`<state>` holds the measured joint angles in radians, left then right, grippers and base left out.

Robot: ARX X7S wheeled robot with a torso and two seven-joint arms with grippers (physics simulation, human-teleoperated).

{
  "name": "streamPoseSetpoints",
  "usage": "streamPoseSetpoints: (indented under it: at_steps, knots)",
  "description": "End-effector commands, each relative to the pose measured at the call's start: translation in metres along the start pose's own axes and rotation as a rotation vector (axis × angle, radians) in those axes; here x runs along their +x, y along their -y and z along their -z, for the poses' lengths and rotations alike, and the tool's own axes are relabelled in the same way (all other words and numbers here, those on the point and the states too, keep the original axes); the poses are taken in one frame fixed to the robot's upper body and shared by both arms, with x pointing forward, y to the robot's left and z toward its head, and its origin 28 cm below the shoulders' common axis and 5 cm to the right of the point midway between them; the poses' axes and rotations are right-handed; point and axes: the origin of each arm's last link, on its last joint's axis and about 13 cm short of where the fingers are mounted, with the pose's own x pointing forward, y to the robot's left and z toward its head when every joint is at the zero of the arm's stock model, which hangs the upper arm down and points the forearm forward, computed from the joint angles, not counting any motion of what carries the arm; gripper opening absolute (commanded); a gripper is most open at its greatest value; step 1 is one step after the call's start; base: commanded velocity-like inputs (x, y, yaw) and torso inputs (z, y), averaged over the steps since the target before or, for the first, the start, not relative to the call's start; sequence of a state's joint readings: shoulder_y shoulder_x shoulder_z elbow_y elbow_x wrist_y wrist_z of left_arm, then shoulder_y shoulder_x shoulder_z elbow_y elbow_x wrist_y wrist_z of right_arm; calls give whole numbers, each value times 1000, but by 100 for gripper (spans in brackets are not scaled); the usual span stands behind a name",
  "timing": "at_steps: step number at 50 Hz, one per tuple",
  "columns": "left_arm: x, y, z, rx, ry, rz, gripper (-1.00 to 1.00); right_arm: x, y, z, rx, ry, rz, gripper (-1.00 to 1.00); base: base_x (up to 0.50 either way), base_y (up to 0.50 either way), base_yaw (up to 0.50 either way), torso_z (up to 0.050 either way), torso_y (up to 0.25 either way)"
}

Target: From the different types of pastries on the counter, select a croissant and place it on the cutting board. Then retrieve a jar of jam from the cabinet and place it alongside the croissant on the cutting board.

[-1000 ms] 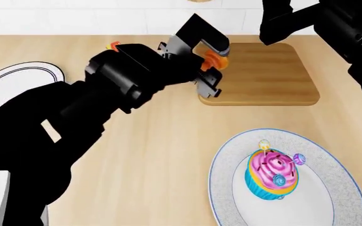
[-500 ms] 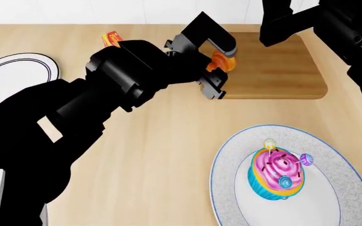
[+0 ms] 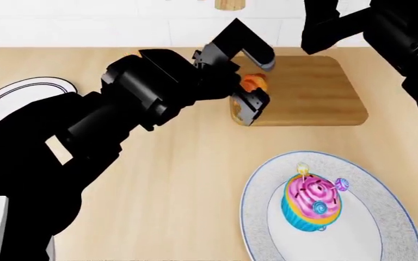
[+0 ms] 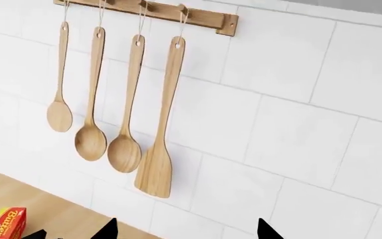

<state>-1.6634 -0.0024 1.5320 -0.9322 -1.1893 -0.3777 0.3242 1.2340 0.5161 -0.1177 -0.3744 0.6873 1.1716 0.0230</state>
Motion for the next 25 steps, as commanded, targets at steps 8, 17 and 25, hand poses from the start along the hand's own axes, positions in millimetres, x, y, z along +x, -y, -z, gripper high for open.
streamPoseSetpoints:
  at_steps: [8, 17, 25]
  knots:
    - [0, 1, -1, -3, -5, 16, 100, 0, 1, -4, -3, 5, 2, 100, 0, 0, 0, -1, 250]
    - [-2, -6, 4, -53, -10, -38, 100, 0, 1, -7, -8, 9, 5, 100, 0, 0, 0, -1, 250]
    - [-12, -24, 1, -99, 26, -111, 100, 0, 2, -9, -11, 10, 8, 100, 0, 0, 0, 0, 57]
